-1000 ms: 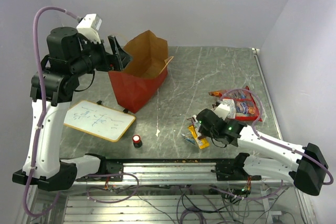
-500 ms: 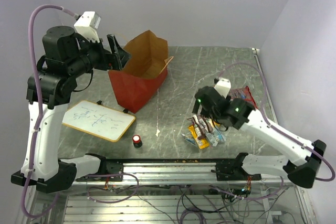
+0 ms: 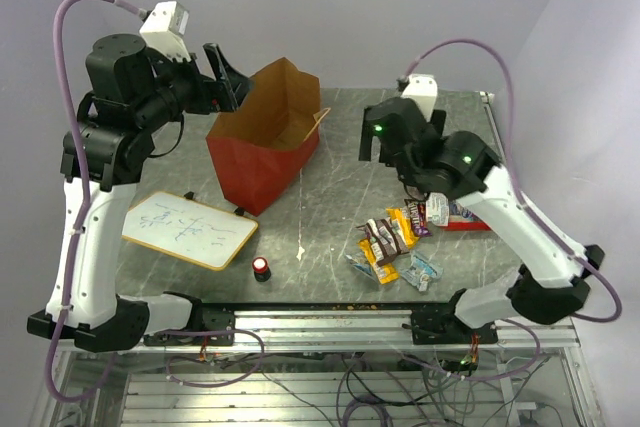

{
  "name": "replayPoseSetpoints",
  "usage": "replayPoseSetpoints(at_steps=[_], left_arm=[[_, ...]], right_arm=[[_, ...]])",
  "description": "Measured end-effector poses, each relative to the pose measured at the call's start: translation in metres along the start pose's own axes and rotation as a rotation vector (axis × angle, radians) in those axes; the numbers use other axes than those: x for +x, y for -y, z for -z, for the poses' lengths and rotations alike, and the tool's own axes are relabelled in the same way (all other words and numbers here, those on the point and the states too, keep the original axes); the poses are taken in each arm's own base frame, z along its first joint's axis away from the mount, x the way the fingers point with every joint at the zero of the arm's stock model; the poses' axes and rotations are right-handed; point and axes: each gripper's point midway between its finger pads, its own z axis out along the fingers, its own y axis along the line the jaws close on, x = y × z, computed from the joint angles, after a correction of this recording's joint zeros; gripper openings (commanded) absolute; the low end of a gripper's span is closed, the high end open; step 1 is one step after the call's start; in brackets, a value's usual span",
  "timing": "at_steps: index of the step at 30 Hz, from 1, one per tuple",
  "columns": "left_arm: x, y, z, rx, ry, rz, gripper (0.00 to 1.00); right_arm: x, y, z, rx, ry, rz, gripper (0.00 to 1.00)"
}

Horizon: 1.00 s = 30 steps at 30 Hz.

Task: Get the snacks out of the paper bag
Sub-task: Reset both arms

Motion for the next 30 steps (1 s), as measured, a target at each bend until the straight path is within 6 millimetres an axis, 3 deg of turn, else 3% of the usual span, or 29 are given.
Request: replayPoseSetpoints(at_steps=[4, 11, 14, 30], left_arm=[[-0.009, -0.005, -0.003, -0.029, 0.045, 0.014, 0.98], [-0.019, -0.025, 0.003, -0.152, 0.1, 0.016, 0.97], [-0.022, -0.027, 0.014, -0.177, 0.128, 0.024, 0.95], [-0.031, -0.021, 0.05, -0.186, 0.199, 0.041, 0.99]], right_arm=[[-0.046, 0.013, 0.03, -0.094, 0.185, -0.04, 1.0], [-0.116, 0.087, 0.115, -0.202, 0.55, -0.318, 1.0], [-0.131, 0.106, 0.136, -0.214, 0.616, -0.408, 1.0], [-0.123, 0.109, 0.129, -0.175, 0.602, -0.34, 1.0]])
